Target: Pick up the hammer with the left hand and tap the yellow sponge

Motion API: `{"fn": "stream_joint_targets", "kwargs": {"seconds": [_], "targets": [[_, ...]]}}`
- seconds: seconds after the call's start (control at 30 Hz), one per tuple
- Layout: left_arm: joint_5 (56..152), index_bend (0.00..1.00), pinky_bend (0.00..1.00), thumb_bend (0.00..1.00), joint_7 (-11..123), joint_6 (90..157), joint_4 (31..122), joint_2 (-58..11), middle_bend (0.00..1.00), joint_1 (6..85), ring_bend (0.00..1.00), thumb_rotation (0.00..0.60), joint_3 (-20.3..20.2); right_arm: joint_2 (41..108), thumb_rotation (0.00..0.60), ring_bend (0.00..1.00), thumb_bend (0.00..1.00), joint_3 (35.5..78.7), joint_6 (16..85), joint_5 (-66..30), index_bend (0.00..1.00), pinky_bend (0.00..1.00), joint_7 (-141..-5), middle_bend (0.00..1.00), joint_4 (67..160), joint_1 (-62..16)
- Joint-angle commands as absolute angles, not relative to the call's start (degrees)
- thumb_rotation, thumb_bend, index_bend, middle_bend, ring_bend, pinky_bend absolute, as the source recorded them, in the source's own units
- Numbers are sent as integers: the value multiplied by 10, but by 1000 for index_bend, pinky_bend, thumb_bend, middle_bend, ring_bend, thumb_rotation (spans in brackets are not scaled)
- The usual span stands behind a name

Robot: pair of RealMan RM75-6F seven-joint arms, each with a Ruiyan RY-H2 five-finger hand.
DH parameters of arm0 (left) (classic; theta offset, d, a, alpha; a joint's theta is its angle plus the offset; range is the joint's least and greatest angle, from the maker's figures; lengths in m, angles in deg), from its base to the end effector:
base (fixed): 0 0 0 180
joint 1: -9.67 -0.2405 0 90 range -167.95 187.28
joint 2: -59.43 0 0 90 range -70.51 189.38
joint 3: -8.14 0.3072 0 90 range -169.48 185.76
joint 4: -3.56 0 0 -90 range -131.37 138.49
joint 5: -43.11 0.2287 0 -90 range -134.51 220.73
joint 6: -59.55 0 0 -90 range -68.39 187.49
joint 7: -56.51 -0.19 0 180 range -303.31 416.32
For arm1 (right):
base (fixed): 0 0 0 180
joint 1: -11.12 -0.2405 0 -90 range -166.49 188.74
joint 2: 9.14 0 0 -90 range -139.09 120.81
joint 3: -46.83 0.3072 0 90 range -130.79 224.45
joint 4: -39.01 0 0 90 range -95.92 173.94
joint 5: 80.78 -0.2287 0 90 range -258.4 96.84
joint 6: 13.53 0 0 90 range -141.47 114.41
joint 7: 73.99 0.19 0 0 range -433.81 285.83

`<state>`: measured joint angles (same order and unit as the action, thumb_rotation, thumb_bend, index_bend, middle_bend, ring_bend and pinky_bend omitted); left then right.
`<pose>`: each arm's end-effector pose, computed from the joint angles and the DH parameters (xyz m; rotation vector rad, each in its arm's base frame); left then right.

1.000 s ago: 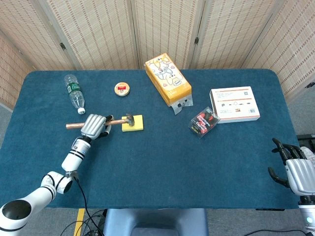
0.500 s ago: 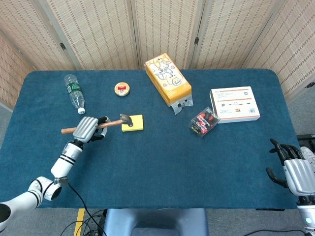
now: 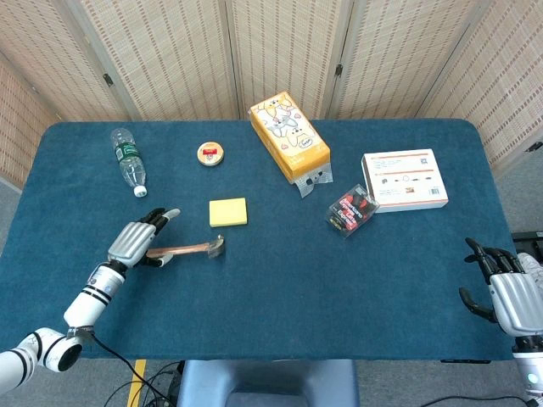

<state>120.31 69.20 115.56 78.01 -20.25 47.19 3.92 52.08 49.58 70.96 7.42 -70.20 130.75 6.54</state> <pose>-0.2714 0.4307 0.0214 -1.7642 -1.1123 -0.9983 -0.3651 -0.2305 0.1793 1.4168 -0.9032 0.9198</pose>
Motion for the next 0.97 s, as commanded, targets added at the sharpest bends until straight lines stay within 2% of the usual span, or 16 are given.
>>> {"fn": "stream_joint_targets", "kwargs": {"seconds": [0.03,0.33,0.77,0.97], "targets": [[1169,22,262,293,655,1197,835,-170,149,434,76,600,28,521,600,196,260,496,708,75,57,191,-701,345,1307,64],[1129,126,262,293,582,1359,913,-156,149,332,79,600,15,522,600,196,260,494,697,76,57,191,-692,345,1298,58],[1169,175,262,294,531,1487,969,-129,151,219,80,600,57,524,600,196,260,487,702,123,57,191,-659,345,1289,41],[1191,193,262,293,529,1504,971,-132,157,196,80,600,64,524,600,196,260,487,695,120,57,191,-663,345,1291,35]]}}
